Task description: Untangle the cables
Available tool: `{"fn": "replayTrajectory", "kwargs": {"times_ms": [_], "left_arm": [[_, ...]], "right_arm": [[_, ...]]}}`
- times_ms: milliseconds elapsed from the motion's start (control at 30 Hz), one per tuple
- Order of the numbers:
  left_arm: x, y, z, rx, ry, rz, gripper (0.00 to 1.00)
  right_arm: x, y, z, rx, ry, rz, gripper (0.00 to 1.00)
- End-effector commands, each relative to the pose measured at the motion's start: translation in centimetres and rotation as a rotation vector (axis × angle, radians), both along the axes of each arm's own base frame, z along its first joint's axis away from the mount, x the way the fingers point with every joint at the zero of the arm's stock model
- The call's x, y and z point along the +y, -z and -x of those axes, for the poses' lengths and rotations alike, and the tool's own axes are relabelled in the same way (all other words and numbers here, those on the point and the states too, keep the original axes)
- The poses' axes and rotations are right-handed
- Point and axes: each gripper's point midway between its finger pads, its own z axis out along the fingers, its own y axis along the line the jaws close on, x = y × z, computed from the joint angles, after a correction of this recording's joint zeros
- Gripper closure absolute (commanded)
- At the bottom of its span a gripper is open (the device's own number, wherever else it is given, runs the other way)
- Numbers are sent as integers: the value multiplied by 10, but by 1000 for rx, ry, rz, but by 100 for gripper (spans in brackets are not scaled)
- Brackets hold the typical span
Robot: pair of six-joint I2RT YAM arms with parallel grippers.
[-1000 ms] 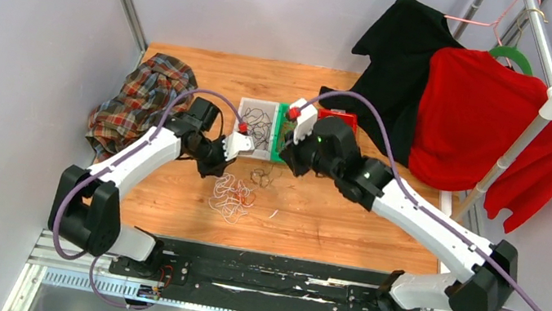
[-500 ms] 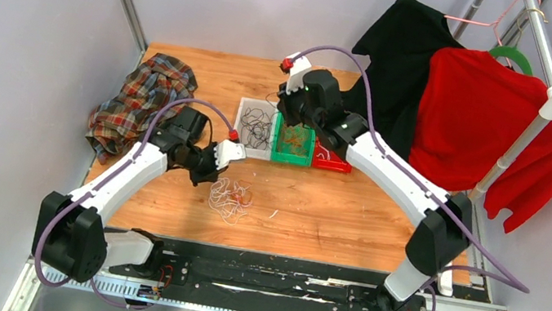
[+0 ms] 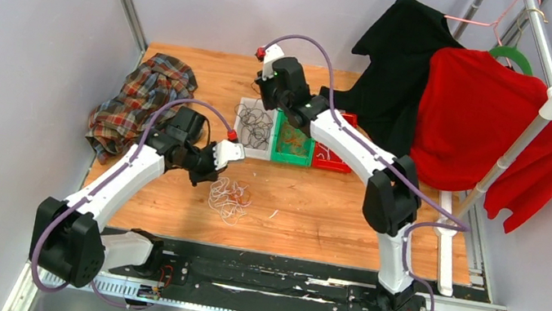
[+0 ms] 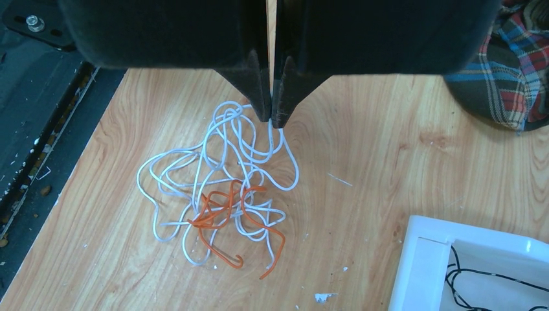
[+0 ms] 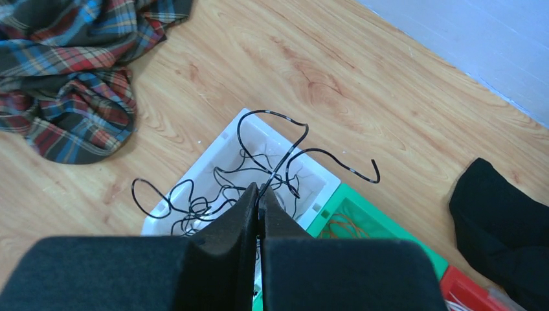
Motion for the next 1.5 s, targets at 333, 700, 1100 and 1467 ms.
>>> {"fn": "replayTrajectory", "kwargs": {"times_ms": [333, 700, 1100, 1467], "left_arm": [[-6, -12, -5, -30, 22, 39, 99], [-12, -22, -10, -38, 24, 68, 99], [-14, -32, -14, -54, 18, 88, 99], [-25, -55, -15, -41, -18, 161, 99]], "right_arm": [[-16, 64, -29, -11, 55, 237, 100], [-1, 119, -16, 92, -7, 308, 87], [-7, 33, -6, 8, -2, 143, 39], [-45, -19, 97, -20, -97, -250, 29]]}}
